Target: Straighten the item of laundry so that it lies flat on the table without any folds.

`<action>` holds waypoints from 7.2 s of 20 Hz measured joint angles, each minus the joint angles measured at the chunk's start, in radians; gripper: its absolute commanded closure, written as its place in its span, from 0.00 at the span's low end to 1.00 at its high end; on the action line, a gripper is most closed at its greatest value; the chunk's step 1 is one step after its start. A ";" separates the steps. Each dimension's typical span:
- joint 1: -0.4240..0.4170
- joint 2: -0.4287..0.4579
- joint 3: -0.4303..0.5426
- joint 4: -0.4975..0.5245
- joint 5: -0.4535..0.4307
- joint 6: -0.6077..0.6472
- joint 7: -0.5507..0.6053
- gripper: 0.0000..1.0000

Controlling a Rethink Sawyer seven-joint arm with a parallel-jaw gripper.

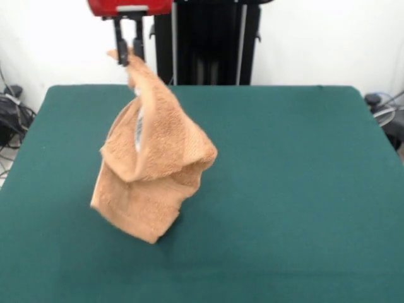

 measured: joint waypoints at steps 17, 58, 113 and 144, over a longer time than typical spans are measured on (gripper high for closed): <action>0.123 0.050 -0.126 0.274 0.024 -0.403 0.037 1.00; 0.255 0.093 -0.236 0.408 0.107 -0.563 0.065 0.00; -0.008 -0.155 -0.291 0.646 0.184 -0.562 0.065 0.00; -0.050 0.248 -0.302 0.649 0.073 -0.827 0.065 0.00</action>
